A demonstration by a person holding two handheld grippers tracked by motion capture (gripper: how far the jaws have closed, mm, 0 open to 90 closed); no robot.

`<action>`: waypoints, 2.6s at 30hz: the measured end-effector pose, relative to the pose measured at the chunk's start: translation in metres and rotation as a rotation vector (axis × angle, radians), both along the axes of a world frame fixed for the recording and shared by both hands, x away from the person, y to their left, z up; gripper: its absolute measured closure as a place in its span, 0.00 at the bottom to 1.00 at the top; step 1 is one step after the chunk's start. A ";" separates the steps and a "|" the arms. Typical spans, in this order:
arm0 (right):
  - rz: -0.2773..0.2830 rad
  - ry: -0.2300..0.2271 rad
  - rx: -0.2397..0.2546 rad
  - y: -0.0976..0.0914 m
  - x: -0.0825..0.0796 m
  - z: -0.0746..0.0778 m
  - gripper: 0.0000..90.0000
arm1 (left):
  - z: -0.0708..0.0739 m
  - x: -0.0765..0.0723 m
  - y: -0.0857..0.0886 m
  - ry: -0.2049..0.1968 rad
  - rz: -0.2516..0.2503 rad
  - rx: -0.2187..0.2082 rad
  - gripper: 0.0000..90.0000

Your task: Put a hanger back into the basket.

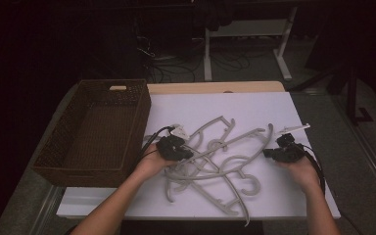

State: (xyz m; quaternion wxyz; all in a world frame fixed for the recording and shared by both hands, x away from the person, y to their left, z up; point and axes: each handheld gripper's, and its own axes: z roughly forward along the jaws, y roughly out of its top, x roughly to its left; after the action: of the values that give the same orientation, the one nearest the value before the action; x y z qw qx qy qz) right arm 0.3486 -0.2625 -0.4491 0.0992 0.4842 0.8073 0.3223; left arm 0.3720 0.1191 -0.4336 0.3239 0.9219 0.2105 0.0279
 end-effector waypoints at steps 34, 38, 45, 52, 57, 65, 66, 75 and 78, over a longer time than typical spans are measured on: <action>-0.044 -0.059 -0.015 0.043 0.031 0.020 0.67 | 0.009 -0.019 -0.006 0.001 -0.059 -0.052 0.79; -0.049 -0.051 -0.002 0.050 0.018 0.028 0.58 | 0.014 -0.016 0.002 0.002 -0.020 -0.081 0.67; -0.051 -0.048 0.005 0.071 0.021 0.027 0.50 | 0.014 -0.016 0.009 0.003 0.010 -0.098 0.51; -0.037 -0.036 0.036 0.102 0.034 0.027 0.48 | 0.015 -0.016 0.015 0.008 0.038 -0.124 0.40; -0.044 -0.019 0.050 0.122 0.047 0.024 0.46 | 0.016 -0.016 0.018 0.008 0.041 -0.130 0.37; -0.130 0.047 0.036 0.137 0.075 0.010 0.45 | 0.017 -0.016 0.019 0.007 0.044 -0.140 0.37; -0.148 0.053 0.020 0.139 0.079 0.010 0.49 | 0.017 -0.016 0.019 0.006 0.043 -0.141 0.37; -0.169 0.060 -0.068 0.148 0.081 0.008 0.54 | 0.018 -0.016 0.020 0.001 0.050 -0.143 0.36; -0.170 0.058 -0.075 0.148 0.081 0.009 0.58 | 0.017 -0.016 0.020 0.003 0.049 -0.143 0.36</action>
State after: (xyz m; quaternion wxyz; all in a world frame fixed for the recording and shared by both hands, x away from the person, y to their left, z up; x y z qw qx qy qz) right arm 0.4298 -0.1141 -0.4401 0.1210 0.5560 0.7774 0.2681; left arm 0.3562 0.1391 -0.4161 0.3880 0.8910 0.2349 0.0195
